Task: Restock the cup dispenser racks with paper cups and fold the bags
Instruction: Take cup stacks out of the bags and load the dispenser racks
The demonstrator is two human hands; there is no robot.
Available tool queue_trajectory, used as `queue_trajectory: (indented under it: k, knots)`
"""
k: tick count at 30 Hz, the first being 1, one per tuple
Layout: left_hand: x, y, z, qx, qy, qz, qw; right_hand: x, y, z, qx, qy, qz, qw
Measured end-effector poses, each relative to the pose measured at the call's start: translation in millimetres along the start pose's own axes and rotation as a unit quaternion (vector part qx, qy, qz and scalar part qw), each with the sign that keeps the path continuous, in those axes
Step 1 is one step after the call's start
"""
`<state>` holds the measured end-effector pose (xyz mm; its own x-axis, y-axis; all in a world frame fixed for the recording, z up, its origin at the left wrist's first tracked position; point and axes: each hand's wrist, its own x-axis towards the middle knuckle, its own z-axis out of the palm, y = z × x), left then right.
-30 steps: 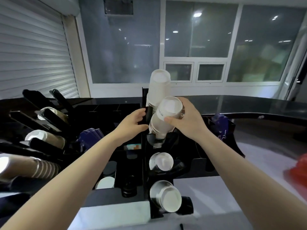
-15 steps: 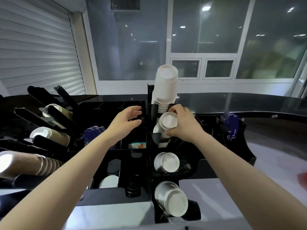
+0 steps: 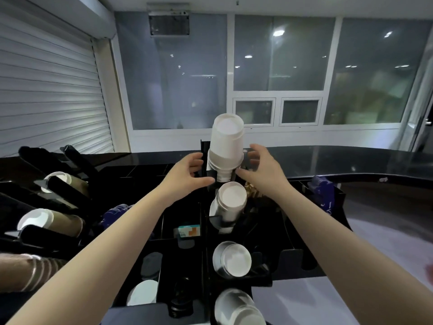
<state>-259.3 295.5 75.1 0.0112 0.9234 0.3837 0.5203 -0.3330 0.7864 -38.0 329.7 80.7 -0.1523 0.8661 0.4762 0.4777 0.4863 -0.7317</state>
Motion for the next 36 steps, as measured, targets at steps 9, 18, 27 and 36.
queue_trajectory:
  k: [9, 18, 27, 36]
  knots:
    - [30.2, -5.4, 19.0, 0.039, -0.027, 0.043, 0.998, 29.1, 7.6, 27.4, -0.033, -0.065, 0.004, 0.997]
    - [37.9, -11.5, 19.2, 0.011, -0.036, 0.048, 0.998, 26.6, 19.0, 35.5, -0.013, 0.006, 0.021, 1.0]
    - [37.5, 1.9, 13.7, -0.048, -0.105, 0.044, 0.992, 29.0, -1.4, 29.9, -0.034, -0.026, 0.042, 0.998]
    - [24.2, 33.6, 22.0, -0.139, -0.008, 0.017, 0.99, 18.2, -37.5, 10.2, 0.007, -0.047, -0.009, 0.999]
